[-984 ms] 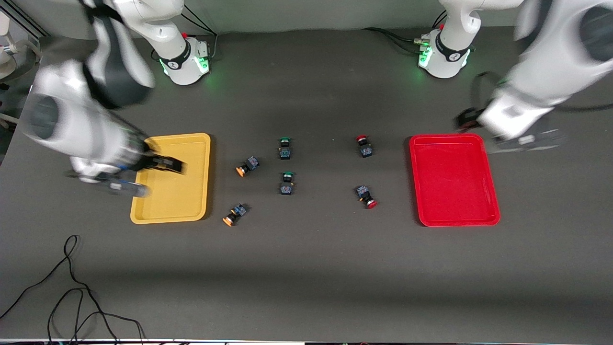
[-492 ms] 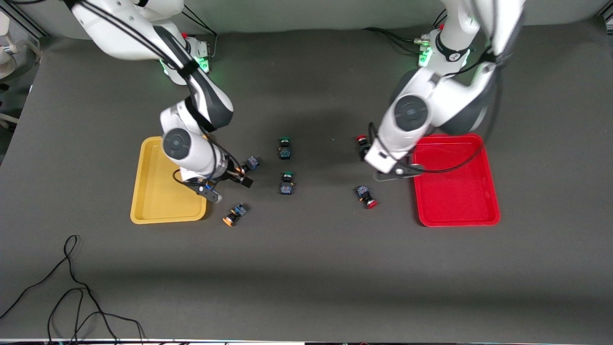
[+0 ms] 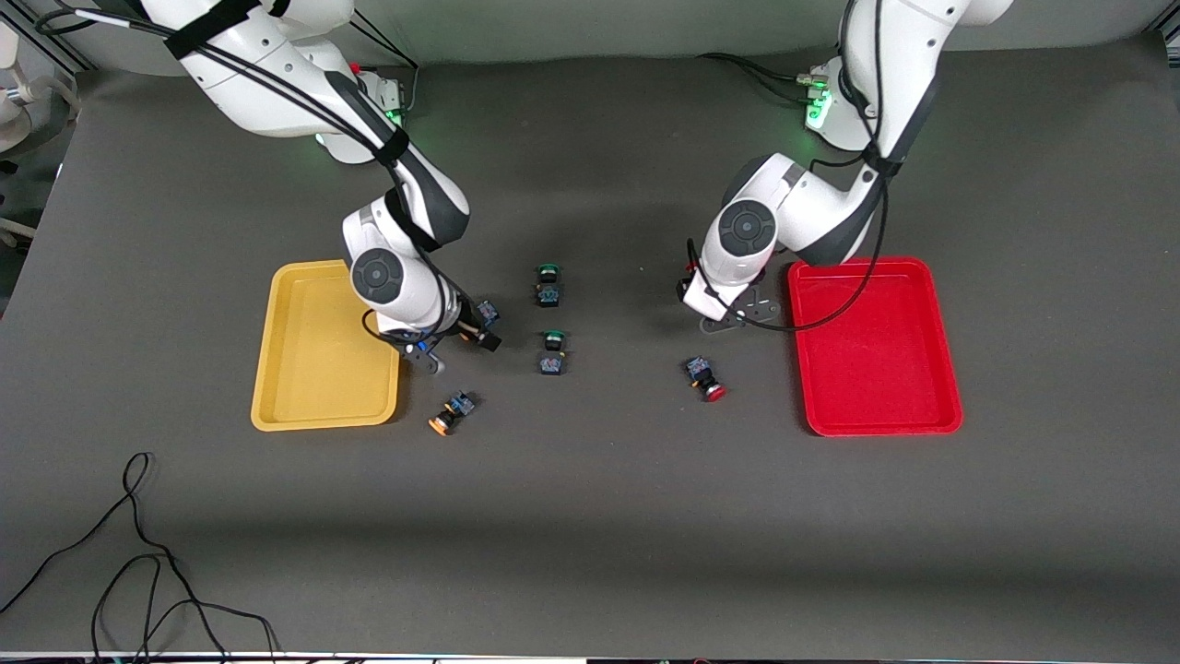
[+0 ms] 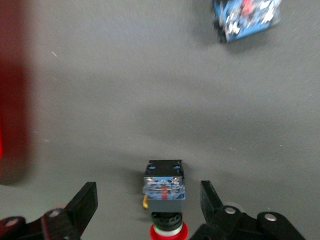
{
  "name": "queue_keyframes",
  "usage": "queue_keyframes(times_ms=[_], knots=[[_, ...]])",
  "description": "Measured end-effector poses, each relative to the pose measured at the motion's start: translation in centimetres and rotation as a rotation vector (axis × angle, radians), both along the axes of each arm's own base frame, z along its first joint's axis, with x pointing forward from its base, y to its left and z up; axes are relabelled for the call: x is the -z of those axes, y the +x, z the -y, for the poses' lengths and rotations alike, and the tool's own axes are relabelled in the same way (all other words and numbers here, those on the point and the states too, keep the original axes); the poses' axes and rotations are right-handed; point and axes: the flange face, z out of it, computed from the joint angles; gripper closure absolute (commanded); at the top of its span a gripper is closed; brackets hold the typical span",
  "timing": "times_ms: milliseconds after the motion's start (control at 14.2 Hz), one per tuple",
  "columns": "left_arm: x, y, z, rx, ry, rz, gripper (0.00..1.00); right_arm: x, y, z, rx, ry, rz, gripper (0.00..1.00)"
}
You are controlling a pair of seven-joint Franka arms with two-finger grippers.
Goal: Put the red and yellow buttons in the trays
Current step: 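Grasp a yellow button with the right gripper while the left gripper grasps red, then release the yellow button into the yellow tray while the left gripper releases red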
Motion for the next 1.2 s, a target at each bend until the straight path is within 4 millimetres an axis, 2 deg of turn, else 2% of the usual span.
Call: queue_keyframes(times_ms=[70, 141, 211, 281, 422, 562, 703, 844, 984, 1125, 1195], knots=[[0.9, -0.4, 0.3, -0.009, 0.000, -0.006, 0.19, 0.1, -0.4, -0.3, 0.004, 0.000, -0.003, 0.01], [1.7, -0.7, 0.4, -0.021, 0.002, -0.013, 0.24, 0.1, -0.6, -0.4, 0.006, -0.001, -0.006, 0.07], [2.2, -0.8, 0.4, -0.037, 0.005, -0.017, 0.37, 0.2, -0.7, -0.4, 0.007, -0.003, -0.008, 0.16], [2.5, -0.8, 0.5, -0.053, 0.006, -0.017, 0.55, 0.3, -0.9, -0.3, 0.007, -0.006, -0.013, 0.28], [2.6, -0.9, 0.6, -0.078, 0.010, -0.017, 1.00, 0.7, -1.3, -0.1, 0.007, -0.010, -0.021, 0.58], [2.2, -0.8, 0.8, -0.087, 0.008, -0.012, 1.00, 0.8, -1.4, 0.0, 0.007, -0.011, -0.021, 0.82], [1.0, 0.0, 0.9, -0.098, 0.013, -0.006, 1.00, 0.7, -1.4, 0.0, 0.008, -0.009, -0.018, 0.96], [-2.4, 2.2, 0.5, -0.124, 0.046, -0.035, 1.00, 0.2, -1.1, 0.0, 0.010, -0.008, -0.010, 0.98], [-8.4, 5.9, -1.1, -0.136, 0.088, -0.083, 1.00, -2.1, -0.3, 0.5, 0.011, -0.021, -0.018, 0.98], [-15.3, 10.1, -5.2, -0.100, 0.088, -0.121, 1.00, -7.1, 1.5, 2.4, -0.012, -0.050, -0.050, 0.98], [-17.7, 12.1, -8.5, -0.083, 0.070, -0.121, 1.00, -10.0, 2.5, 4.2, -0.035, -0.058, -0.054, 0.98]])
